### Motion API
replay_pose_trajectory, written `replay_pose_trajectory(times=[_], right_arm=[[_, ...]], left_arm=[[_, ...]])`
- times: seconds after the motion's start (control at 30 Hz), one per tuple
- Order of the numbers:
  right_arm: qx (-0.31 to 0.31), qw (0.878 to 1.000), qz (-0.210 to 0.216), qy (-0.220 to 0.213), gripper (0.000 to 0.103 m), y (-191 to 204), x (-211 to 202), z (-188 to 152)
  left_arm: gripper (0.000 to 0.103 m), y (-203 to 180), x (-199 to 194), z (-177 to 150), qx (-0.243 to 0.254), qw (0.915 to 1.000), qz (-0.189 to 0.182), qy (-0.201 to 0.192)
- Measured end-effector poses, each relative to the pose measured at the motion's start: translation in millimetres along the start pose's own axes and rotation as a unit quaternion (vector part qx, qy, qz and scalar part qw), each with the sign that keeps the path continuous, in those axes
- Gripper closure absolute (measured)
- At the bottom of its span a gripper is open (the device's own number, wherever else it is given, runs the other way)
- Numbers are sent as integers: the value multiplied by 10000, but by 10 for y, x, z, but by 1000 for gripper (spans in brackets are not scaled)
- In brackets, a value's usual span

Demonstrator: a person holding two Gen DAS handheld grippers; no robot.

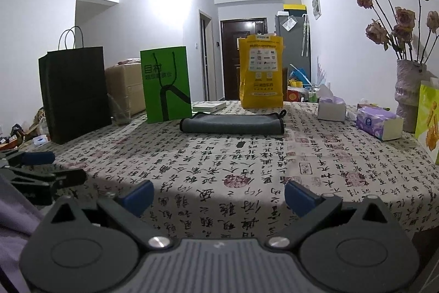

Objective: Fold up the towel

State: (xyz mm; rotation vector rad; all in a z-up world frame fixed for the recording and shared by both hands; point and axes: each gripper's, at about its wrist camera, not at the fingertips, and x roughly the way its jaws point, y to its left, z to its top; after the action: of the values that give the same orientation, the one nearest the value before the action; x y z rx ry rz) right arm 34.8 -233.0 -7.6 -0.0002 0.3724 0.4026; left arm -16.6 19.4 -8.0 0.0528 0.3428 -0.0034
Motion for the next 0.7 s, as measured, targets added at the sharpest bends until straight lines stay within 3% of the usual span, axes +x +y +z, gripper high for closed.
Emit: replay_pose_trajectory(times=[0.7], right_arm=[[65, 10000, 48, 37, 1, -10, 12, -20]], left_arm=[[0, 1, 6, -5, 26, 10000, -42, -1]])
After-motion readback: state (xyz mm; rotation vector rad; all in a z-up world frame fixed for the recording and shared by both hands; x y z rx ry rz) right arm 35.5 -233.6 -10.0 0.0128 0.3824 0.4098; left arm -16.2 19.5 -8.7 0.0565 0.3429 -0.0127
